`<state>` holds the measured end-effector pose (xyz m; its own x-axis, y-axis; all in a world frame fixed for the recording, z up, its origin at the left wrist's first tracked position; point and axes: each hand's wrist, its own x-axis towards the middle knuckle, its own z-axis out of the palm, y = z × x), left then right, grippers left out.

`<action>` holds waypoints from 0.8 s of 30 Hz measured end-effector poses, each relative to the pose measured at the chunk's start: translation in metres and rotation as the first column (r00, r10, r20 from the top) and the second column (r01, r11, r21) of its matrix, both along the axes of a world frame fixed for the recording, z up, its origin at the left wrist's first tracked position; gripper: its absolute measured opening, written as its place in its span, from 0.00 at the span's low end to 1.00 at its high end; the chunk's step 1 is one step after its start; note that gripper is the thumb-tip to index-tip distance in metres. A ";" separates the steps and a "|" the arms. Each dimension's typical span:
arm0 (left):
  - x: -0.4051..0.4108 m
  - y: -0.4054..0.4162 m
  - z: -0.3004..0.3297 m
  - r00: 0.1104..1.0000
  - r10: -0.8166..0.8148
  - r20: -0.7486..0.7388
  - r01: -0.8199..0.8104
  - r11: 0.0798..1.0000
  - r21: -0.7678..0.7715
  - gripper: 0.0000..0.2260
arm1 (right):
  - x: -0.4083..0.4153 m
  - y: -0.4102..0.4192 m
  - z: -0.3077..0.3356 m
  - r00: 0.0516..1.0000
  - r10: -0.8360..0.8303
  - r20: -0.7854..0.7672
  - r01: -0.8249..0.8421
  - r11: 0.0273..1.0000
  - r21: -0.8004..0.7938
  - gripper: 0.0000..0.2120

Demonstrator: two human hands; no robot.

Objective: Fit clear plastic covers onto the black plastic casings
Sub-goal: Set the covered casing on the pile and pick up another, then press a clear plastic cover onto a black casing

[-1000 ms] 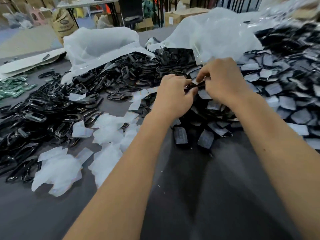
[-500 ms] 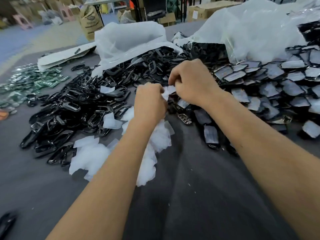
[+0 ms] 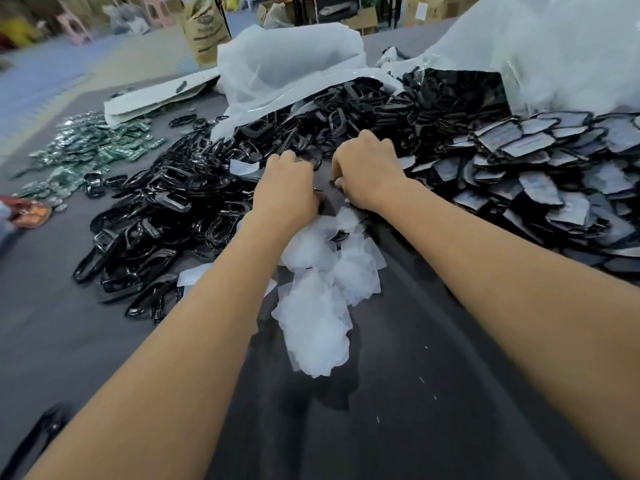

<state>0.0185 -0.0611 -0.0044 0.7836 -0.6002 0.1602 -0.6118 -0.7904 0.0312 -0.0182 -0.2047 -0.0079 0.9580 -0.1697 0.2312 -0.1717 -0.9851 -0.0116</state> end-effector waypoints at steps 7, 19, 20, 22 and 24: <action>-0.014 -0.004 0.006 0.988 0.110 0.104 -0.092 0.982 -0.165 0.07 | -0.037 0.006 0.009 0.899 -0.251 0.359 -0.135 0.621 0.772 0.05; -0.071 0.035 -0.010 0.875 -0.141 -0.463 -0.444 0.146 -0.884 0.06 | -0.085 0.038 -0.024 0.958 -0.085 0.273 -0.285 -0.190 0.940 0.11; -0.071 0.035 -0.012 0.863 -0.171 -0.475 -0.461 0.117 -0.880 0.06 | -0.085 0.037 -0.024 0.954 -0.085 0.288 -0.298 -0.176 0.938 0.12; -0.069 0.036 -0.014 0.866 -0.192 -0.462 -0.453 0.094 -0.887 0.08 | -0.084 0.037 -0.026 0.948 -0.079 0.307 -0.316 -0.157 0.936 0.12; -0.064 0.036 -0.015 0.882 -0.205 -0.424 -0.412 0.102 -0.906 0.07 | -0.084 0.037 -0.026 0.947 -0.076 0.313 -0.321 -0.147 0.936 0.10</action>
